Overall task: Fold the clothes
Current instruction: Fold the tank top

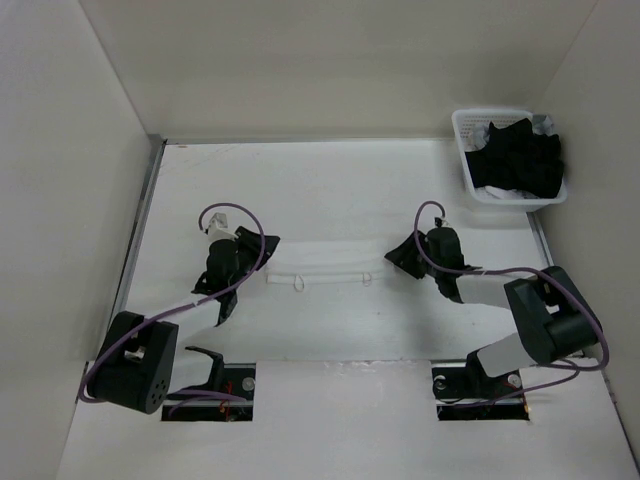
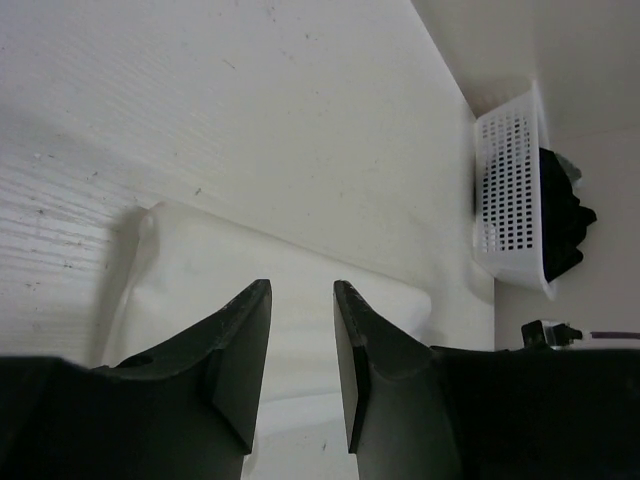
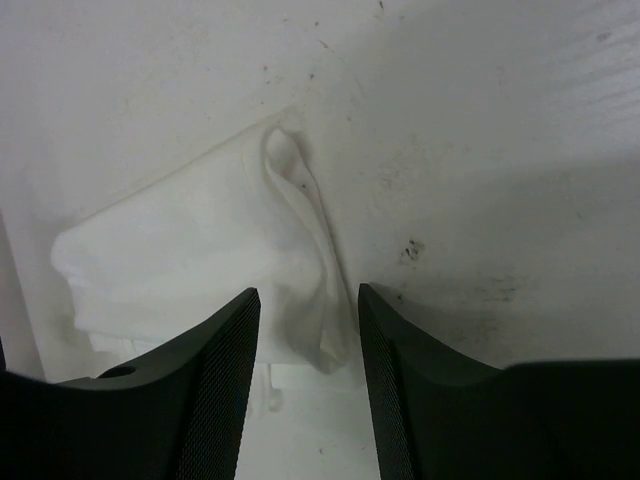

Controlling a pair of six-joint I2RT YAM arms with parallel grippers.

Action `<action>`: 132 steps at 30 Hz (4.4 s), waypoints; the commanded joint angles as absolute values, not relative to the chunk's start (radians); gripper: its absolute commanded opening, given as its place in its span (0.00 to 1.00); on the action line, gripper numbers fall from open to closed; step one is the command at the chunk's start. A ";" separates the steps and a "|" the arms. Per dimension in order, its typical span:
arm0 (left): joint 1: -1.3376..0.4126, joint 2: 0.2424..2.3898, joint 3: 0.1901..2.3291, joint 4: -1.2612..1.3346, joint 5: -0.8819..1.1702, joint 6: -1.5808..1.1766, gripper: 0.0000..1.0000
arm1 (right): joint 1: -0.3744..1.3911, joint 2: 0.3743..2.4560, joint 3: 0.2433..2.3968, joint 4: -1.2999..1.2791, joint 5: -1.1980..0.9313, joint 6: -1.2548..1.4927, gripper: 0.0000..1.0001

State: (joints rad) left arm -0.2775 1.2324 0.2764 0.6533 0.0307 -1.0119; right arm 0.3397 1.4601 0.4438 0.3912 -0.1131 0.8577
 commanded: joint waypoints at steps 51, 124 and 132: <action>-0.311 0.759 0.230 0.354 0.103 -0.971 0.39 | 0.975 1.787 1.375 -0.260 0.302 0.652 0.48; -0.522 1.812 0.677 0.848 0.005 -1.015 0.01 | 0.590 1.626 0.522 0.698 -0.072 0.956 0.00; -0.463 1.874 0.627 0.936 0.021 -1.074 0.07 | 0.611 1.615 0.503 0.573 -0.063 1.002 0.00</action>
State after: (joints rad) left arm -0.4721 1.8557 0.6594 0.8295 0.0055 -1.0302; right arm 0.5919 1.6367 0.4889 0.6193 -0.0841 0.9855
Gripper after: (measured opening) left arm 0.065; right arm 0.002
